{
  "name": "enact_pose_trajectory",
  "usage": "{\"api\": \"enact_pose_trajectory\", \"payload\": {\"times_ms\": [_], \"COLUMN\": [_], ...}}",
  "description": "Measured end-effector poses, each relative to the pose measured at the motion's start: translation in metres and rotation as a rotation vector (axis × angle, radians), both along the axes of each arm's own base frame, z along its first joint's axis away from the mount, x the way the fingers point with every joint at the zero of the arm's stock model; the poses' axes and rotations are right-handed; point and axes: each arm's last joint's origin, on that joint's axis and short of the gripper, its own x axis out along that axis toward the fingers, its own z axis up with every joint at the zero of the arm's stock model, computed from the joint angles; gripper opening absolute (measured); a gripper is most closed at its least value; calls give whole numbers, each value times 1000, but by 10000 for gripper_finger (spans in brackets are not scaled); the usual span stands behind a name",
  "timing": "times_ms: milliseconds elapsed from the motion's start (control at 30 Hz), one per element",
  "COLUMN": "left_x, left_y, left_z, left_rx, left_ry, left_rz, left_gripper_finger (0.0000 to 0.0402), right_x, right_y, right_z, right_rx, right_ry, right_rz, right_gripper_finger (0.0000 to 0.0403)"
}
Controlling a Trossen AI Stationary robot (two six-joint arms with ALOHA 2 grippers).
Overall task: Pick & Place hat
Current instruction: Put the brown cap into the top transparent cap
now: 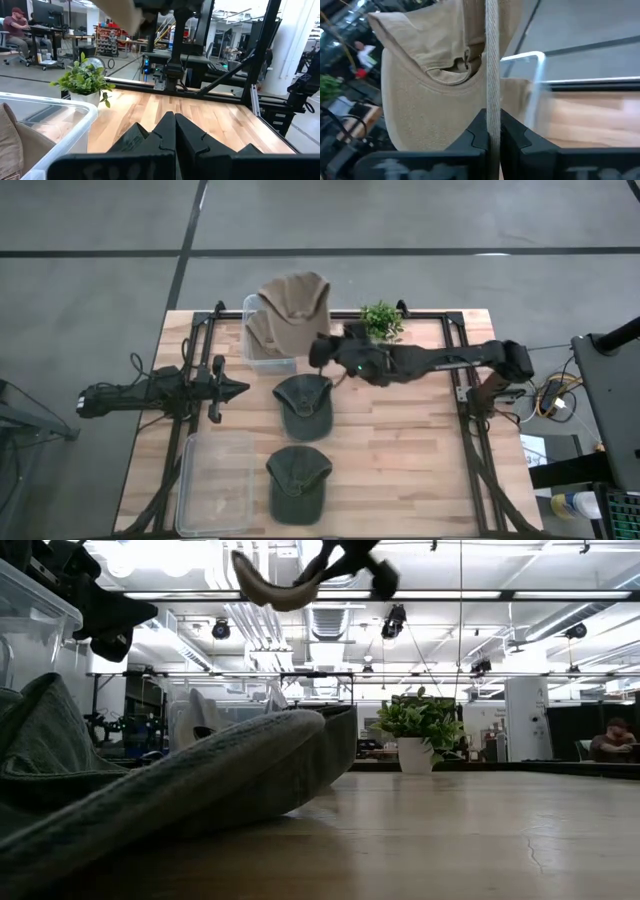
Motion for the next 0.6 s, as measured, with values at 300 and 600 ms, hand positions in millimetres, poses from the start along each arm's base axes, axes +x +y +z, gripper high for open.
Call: {"api": "enact_pose_trajectory", "payload": {"times_ms": [300,600], "left_x": [0,0], "left_y": [0,0], "left_z": [0,0], "left_rx": [0,0], "left_ry": [2,2], "left_rz": [1,5], "left_gripper_finger": [0,0], "right_x": [34,70], "right_y": [-41,-66], "right_z": [-33,-72], "right_rx": [10,42], "right_ry": [-64,-170], "right_rz": [-16,55], "right_gripper_finger": [13,13]}}
